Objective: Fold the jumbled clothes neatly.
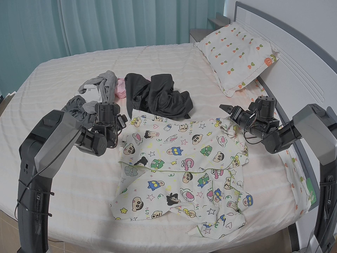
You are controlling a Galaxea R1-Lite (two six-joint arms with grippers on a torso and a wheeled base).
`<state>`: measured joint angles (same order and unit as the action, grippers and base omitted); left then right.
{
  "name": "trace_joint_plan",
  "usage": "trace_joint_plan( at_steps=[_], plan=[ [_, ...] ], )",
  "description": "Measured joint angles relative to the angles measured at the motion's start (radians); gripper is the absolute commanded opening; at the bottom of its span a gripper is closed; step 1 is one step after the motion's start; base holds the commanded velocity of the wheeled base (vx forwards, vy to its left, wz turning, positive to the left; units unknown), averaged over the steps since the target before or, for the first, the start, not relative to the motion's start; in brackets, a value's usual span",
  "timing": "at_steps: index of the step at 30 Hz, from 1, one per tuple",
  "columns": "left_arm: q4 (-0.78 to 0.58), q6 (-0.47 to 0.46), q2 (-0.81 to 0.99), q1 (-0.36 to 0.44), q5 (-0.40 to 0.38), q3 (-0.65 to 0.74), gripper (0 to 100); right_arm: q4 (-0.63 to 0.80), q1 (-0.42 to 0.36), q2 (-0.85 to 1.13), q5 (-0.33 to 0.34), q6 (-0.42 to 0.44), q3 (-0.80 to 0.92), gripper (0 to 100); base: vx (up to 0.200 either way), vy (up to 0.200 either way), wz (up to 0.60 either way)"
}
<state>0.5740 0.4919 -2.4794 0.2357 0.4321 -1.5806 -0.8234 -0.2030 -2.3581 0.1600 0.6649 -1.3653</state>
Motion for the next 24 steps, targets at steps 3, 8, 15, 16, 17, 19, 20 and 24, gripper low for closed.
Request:
trace_joint_plan(
  at_steps=[3, 8, 15, 16, 17, 19, 20, 24],
  plan=[
    [-0.002, 0.002, -0.005, -0.007, -0.004, -0.007, 100, 0.001, 0.006, 0.008, 0.035, 0.114, 0.003, 100, 0.0, 0.0, 0.0],
    [-0.007, 0.03, -0.014, -0.026, -0.006, -0.016, 100, 0.003, 0.022, 0.028, 0.09, 0.321, 0.006, 100, 0.0, 0.0, 0.0],
    [-0.027, 0.127, 0.047, -0.033, -0.047, 0.071, 100, 0.005, 0.079, 0.078, 0.114, 0.387, 0.076, 100, 0.0, 0.0, 0.0],
    [-0.029, 0.15, 0.071, -0.035, -0.071, 0.101, 100, 0.006, 0.088, 0.089, 0.114, 0.387, 0.098, 100, 0.0, 0.0, 0.0],
    [-0.03, 0.168, 0.091, -0.036, -0.092, 0.125, 100, 0.006, 0.094, 0.098, 0.114, 0.387, 0.116, 100, 0.0, 0.0, 0.0],
    [-0.03, 0.209, 0.139, -0.033, -0.137, 0.185, 100, 0.005, 0.108, 0.117, 0.116, 0.388, 0.157, 100, 0.0, 0.0, 0.0],
    [-0.031, 0.231, 0.167, -0.033, -0.156, 0.22, 100, 0.003, 0.118, 0.129, 0.116, 0.387, 0.181, 100, 0.0, 0.0, 0.0],
    [-0.033, 0.297, 0.273, -0.03, -0.216, 0.359, 100, 0.001, 0.158, 0.175, 0.118, 0.375, 0.301, 100, 0.0, 0.0, 0.0]
  ],
)
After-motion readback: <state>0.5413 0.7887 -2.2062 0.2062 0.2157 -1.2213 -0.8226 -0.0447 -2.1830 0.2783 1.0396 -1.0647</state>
